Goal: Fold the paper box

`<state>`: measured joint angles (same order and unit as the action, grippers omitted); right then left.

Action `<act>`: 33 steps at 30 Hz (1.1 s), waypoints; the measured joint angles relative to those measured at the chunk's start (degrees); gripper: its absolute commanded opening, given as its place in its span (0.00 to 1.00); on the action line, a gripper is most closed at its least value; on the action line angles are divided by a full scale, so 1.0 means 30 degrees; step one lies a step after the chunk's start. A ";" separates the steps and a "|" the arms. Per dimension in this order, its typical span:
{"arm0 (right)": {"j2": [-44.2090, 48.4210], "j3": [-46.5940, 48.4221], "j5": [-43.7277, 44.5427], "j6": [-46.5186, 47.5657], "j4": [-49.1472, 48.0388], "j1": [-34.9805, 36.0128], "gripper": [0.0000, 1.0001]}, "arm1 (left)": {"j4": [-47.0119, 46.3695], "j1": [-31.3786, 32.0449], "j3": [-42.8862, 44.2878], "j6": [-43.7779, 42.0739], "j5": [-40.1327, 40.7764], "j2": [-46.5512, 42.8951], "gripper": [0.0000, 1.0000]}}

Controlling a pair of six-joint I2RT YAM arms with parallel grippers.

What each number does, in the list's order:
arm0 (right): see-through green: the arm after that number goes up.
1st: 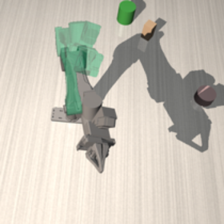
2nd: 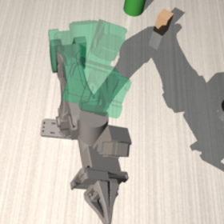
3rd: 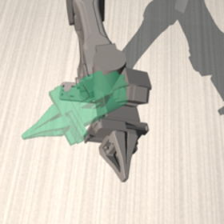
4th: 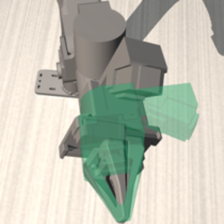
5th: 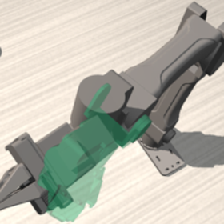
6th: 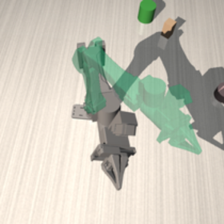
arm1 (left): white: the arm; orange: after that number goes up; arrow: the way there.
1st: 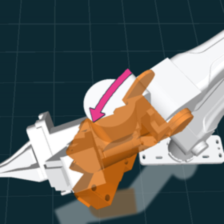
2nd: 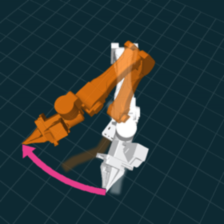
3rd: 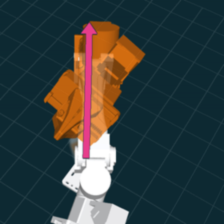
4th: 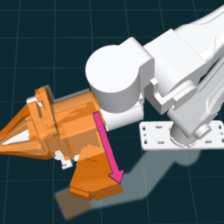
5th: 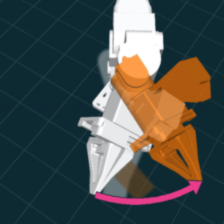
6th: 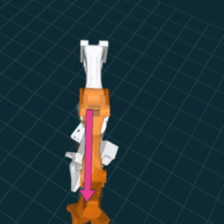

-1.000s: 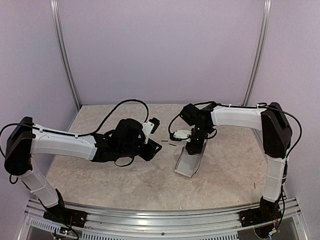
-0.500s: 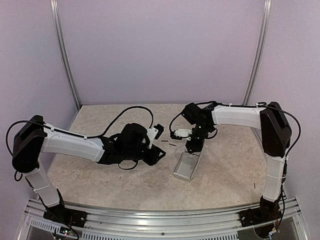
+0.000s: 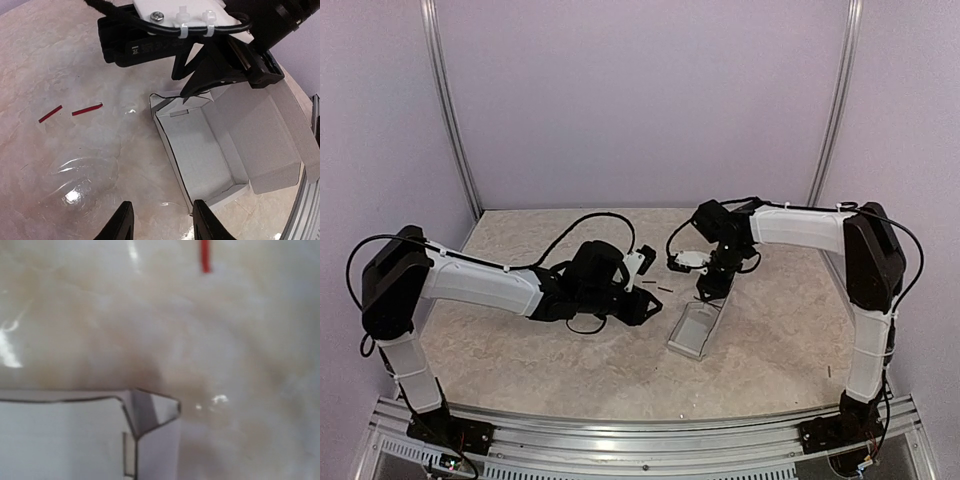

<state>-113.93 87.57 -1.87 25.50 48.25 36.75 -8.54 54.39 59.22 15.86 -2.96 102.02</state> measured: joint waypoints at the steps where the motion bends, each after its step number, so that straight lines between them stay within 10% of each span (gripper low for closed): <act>1: 0.0000 0.0138 -0.0138 -0.0029 0.0124 -0.0204 0.24 | 0.0007 -0.0138 0.0393 0.0313 -0.0415 0.0357 0.41; 33: 0.0845 0.0714 -0.0954 -0.0415 0.0393 -0.2215 0.28 | 0.6156 -0.0583 0.8677 0.3060 -0.5348 0.7621 0.26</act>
<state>-111.39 89.71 -4.73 24.25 49.43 30.11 9.93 52.64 85.25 25.04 -19.00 124.88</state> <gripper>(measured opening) 0.282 0.255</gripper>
